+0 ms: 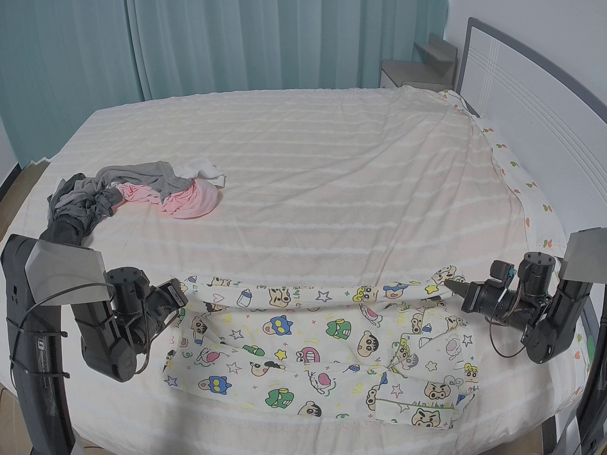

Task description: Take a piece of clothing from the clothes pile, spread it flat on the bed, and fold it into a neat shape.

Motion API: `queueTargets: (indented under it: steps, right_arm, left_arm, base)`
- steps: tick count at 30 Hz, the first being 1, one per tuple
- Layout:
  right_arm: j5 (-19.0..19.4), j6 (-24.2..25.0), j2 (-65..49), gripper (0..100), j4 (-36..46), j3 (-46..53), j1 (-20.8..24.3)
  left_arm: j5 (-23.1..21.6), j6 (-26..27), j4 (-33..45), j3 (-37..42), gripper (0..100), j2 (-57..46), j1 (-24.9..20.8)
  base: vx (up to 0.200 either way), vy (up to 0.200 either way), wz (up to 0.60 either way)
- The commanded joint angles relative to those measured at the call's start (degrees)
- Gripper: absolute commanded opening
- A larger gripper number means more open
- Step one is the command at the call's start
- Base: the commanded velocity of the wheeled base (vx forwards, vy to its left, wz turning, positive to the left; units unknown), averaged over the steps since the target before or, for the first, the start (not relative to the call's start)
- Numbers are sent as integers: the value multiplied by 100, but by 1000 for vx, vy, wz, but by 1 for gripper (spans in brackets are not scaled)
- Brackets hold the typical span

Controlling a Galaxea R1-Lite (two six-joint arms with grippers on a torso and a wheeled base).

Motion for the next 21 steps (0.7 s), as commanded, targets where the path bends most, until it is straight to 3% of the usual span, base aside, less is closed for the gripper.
queueTargets:
  steps: [1, 21]
  right_arm:
    - [47, -106, 187, 0, -259, 777, 22]
    - [267, -467, 143, 0, -267, 1884, -22]
  left_arm:
    - [0, 58, -122, 580, 0, 18, -121]
    - [-62, 85, -122, 1459, 0, 27, -218]
  base:
    - [0, 0, 0]
    - [0, 0, 0]
